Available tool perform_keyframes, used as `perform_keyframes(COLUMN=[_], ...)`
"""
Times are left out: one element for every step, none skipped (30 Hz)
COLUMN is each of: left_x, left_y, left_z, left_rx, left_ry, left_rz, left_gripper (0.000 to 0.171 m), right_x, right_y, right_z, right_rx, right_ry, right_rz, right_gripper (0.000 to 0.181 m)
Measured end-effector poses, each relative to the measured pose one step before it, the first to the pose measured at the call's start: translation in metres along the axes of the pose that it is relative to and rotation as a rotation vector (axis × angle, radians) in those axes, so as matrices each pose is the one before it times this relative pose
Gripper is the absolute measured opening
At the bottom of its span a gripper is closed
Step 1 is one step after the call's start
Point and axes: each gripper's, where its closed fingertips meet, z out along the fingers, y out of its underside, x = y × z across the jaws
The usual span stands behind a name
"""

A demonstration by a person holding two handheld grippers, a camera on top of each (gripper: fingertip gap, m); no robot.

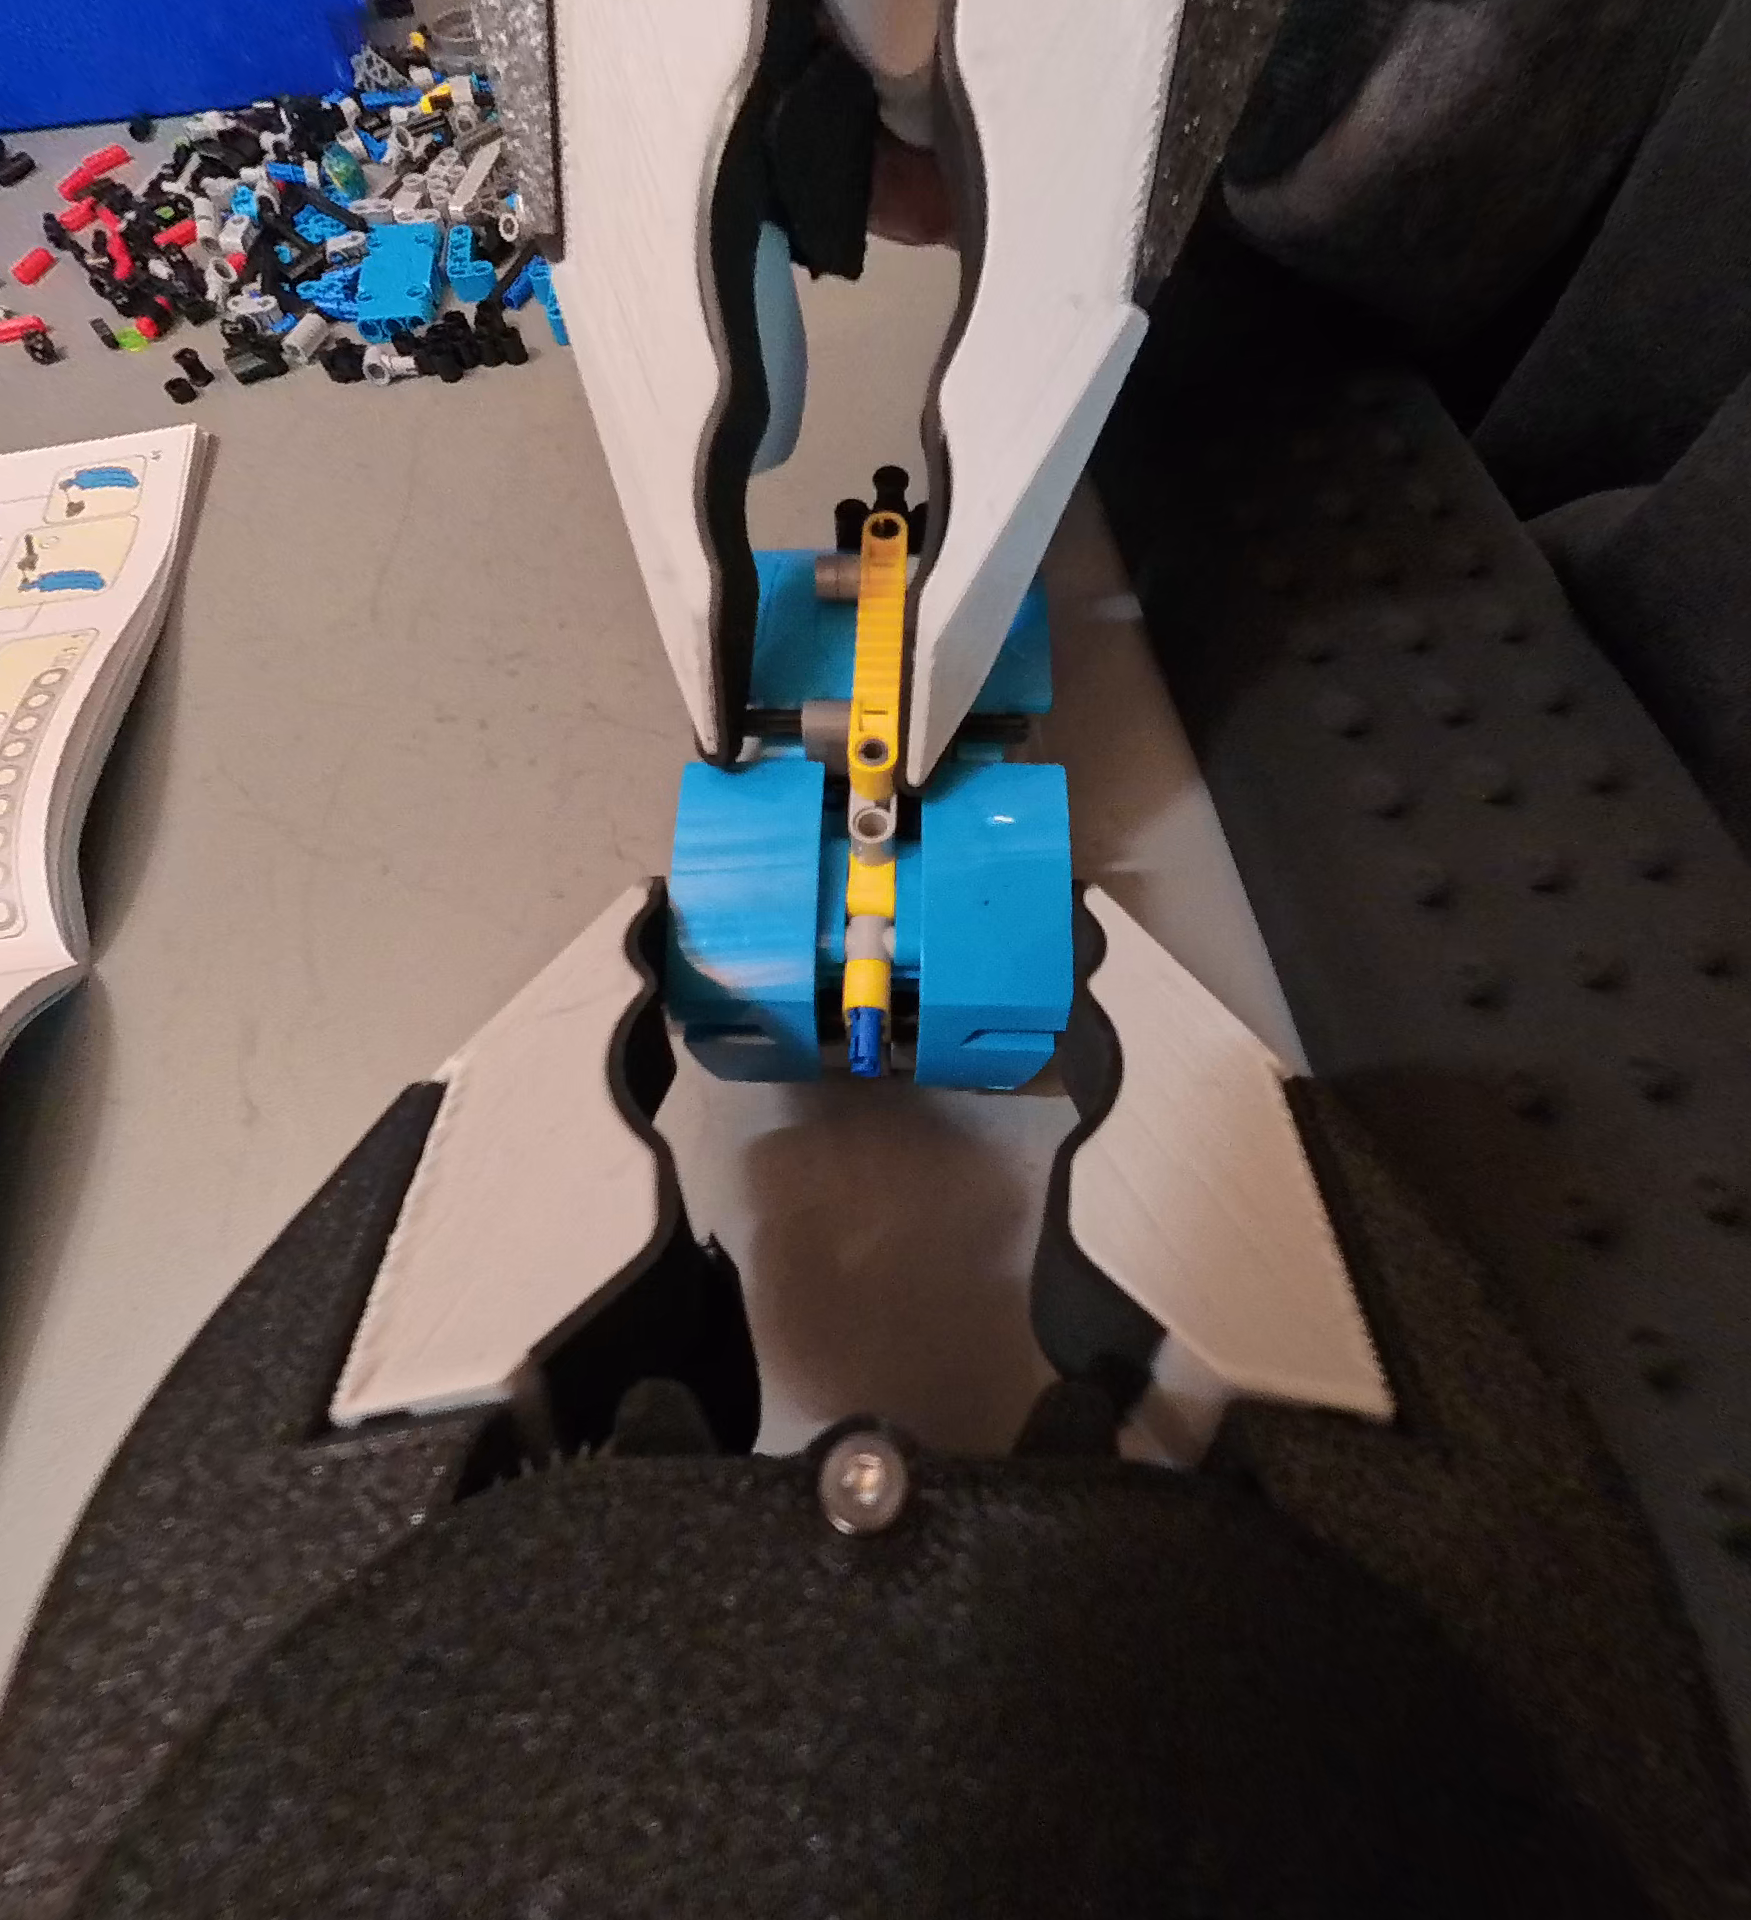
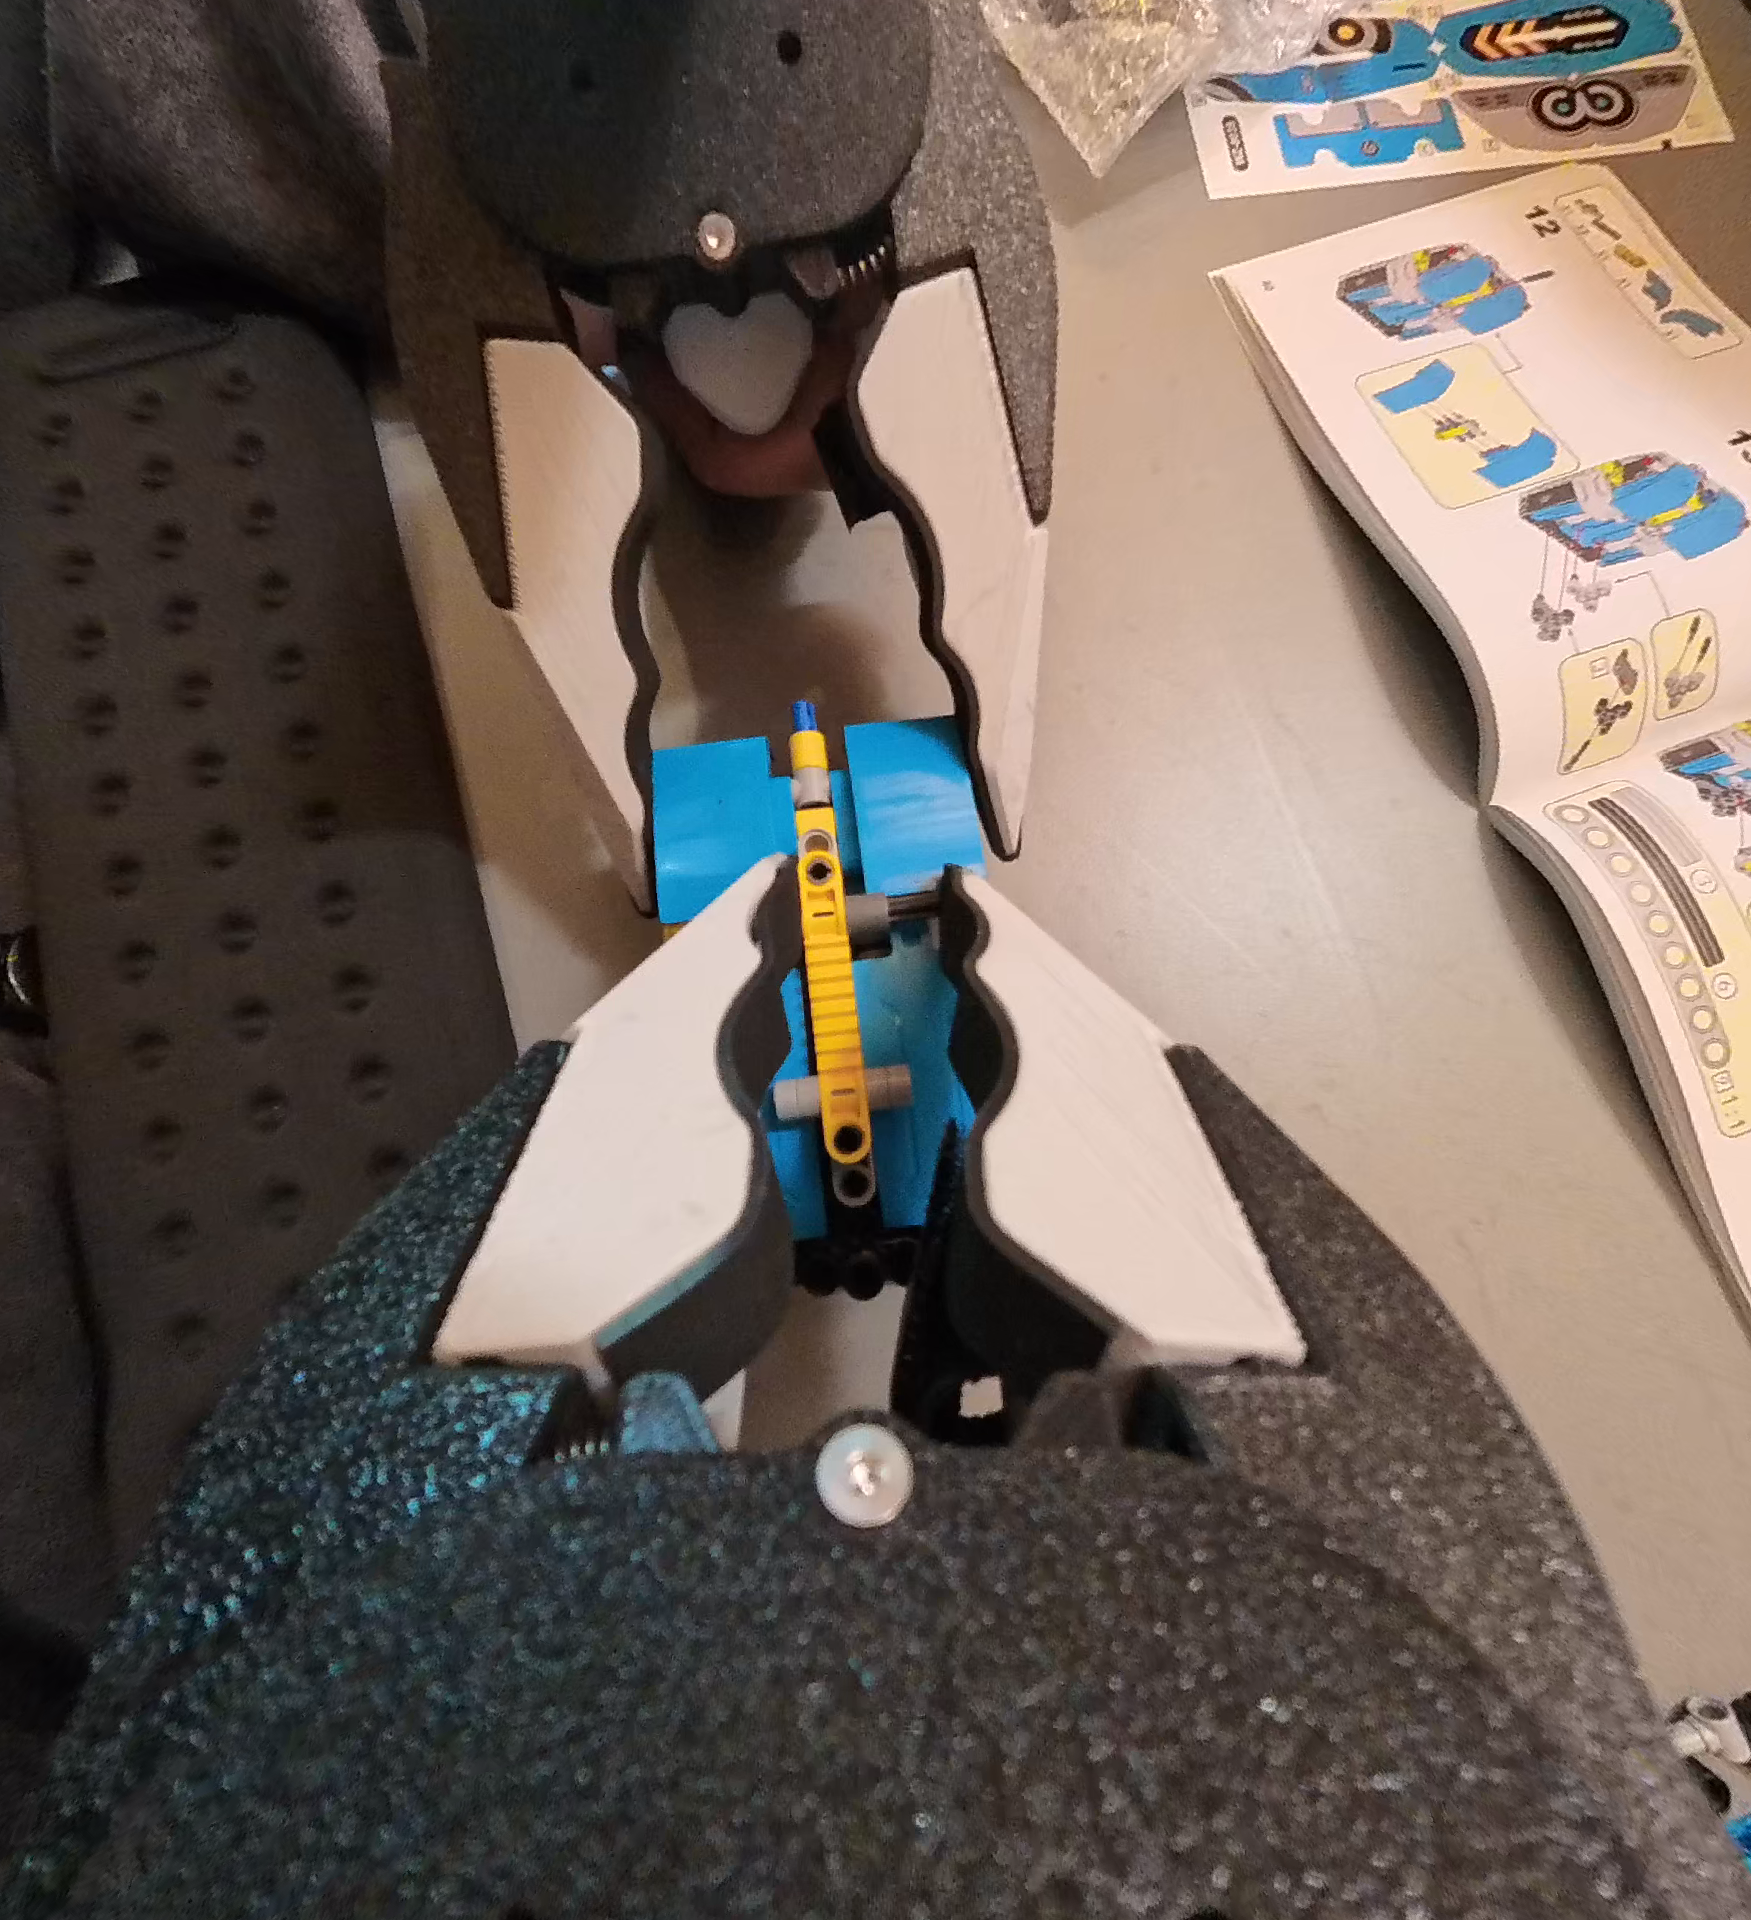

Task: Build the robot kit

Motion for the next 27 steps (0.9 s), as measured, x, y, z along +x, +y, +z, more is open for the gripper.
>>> perform_keyframes(left_x=[0.00003,-0.00002,-0.00003,-0.00004,-0.00003,-0.00019,0.00015,0.00005,0.00009,0.00000,-0.00042,-0.00026,-0.00036,-0.00048,-0.00182,-0.00556,-0.00830,-0.00928,-0.00915,-0.01002,-0.00850,-0.00191,0.00268,0.00450,0.00739,0.01181,0.01352], left_y=[-0.00007,0.00001,-0.00001,-0.00003,0.00000,0.00002,-0.00001,-0.00002,0.00008,0.00026,0.00030,0.00015,0.00043,0.00099,0.00208,0.00239,0.00267,0.00342,0.00364,0.00309,0.00280,0.00177,-0.00032,-0.00186,-0.00199,-0.00175,-0.00167], left_z=[0.00012,0.00001,0.00002,0.00002,0.00000,-0.00004,0.00004,0.00008,-0.00013,-0.00037,-0.00042,-0.00041,-0.00049,-0.00064,-0.00114,-0.00187,-0.00251,-0.00304,-0.00321,-0.00288,-0.00234,-0.00241,-0.00297,-0.00340,-0.00349,-0.00320,-0.00208], left_rx=[-0.00011,-0.00018,-0.00005,0.00024,-0.00002,0.00010,-0.00015,-0.00035,0.00007,-0.00019,-0.00045,-0.00067,-0.00305,-0.00773,-0.01088,-0.00769,-0.00527,-0.00852,-0.01161,-0.01245,-0.01401,-0.00823,0.00557,0.01442,0.01366,0.01206,0.01350], left_ry=[-0.0005,-0.0003,-0.0006,0.0012,-0.0001,-0.0002,0.0015,-0.0008,0.0003,0.0052,0.0089,0.0138,0.0150,0.0136,0.0044,-0.0159,-0.0281,-0.0310,-0.0321,-0.0413,-0.0397,-0.0139,-0.0023,-0.0072,-0.0010,0.0183,0.0253], left_rz=[0.0008,0.0011,0.0006,-0.0017,0.0002,-0.0005,-0.0009,0.0030,0.0016,-0.0042,-0.0101,-0.0062,0.0074,0.0159,0.0148,0.0042,-0.0078,-0.0099,-0.0063,-0.0099,-0.0169,-0.0233,-0.0284,-0.0293,-0.0288,-0.0278,-0.0273], left_gripper=[0.075,0.075,0.075,0.075,0.075,0.075,0.075,0.075,0.075,0.075,0.075,0.075,0.076,0.076,0.076,0.080,0.081,0.081,0.082,0.081,0.079,0.079,0.078,0.075,0.071,0.066,0.062], right_x=[0.00005,-0.00022,0.00006,0.00010,-0.00006,0.00019,-0.00004,-0.00032,-0.00011,0.00034,0.00186,0.00126,0.00022,0.00290,0.00410,-0.00189,-0.00279,0.00065,0.00080,-0.00240,-0.00452,-0.00526,-0.00469,-0.00013,0.00013,0.00041,0.00084], right_y=[-0.00007,0.00012,0.00001,-0.00016,0.00018,-0.00019,-0.00011,0.00027,-0.00033,-0.00082,-0.00093,-0.00059,-0.00017,-0.00047,-0.00211,-0.00368,-0.00231,0.00352,0.00928,0.01075,0.00876,0.00501,0.00247,0.00115,-0.00010,0.00030,-0.00002], right_z=[-0.00004,-0.00005,-0.00011,0.00021,-0.00018,0.00016,-0.00002,-0.00015,0.00009,0.00018,0.00042,0.00019,-0.00078,-0.00268,-0.00549,-0.00740,-0.00760,-0.00534,-0.00197,0.00089,0.00256,0.00325,0.00281,0.00094,-0.00002,0.00056,0.00156], right_rx=[0.0016,-0.0011,-0.0051,-0.0009,0.0001,0.0026,0.0019,-0.0017,-0.0009,0.0051,0.0164,0.0231,0.0218,0.0171,0.0268,0.0429,0.0452,0.0138,-0.0191,-0.0298,-0.0211,-0.0033,0.0043,0.0054,0.0099,0.0057,0.0073], right_ry=[0.0008,0.0019,0.0009,0.0017,-0.0032,0.0008,0.0025,0.0009,0.0022,0.0038,-0.0003,-0.0184,-0.0191,0.0059,0.0116,-0.0312,-0.0423,-0.0212,-0.0169,-0.0282,-0.0255,-0.0092,0.0079,0.0407,0.0353,0.0244,0.0158], right_rz=[-0.0022,-0.0014,-0.0023,0.0008,0.0028,-0.0017,0.0023,-0.0044,-0.0037,-0.0017,0.0288,0.0559,0.0183,0.0040,0.0009,-0.0031,0.0080,0.0240,0.0376,0.0426,0.0263,0.0008,-0.0175,-0.0249,-0.0263,-0.0112,-0.0004], right_gripper=[0.026,0.026,0.026,0.026,0.026,0.026,0.025,0.026,0.026,0.026,0.026,0.027,0.027,0.033,0.047,0.058,0.058,0.058,0.066,0.071,0.071,0.071,0.069,0.067,0.063,0.059,0.058])
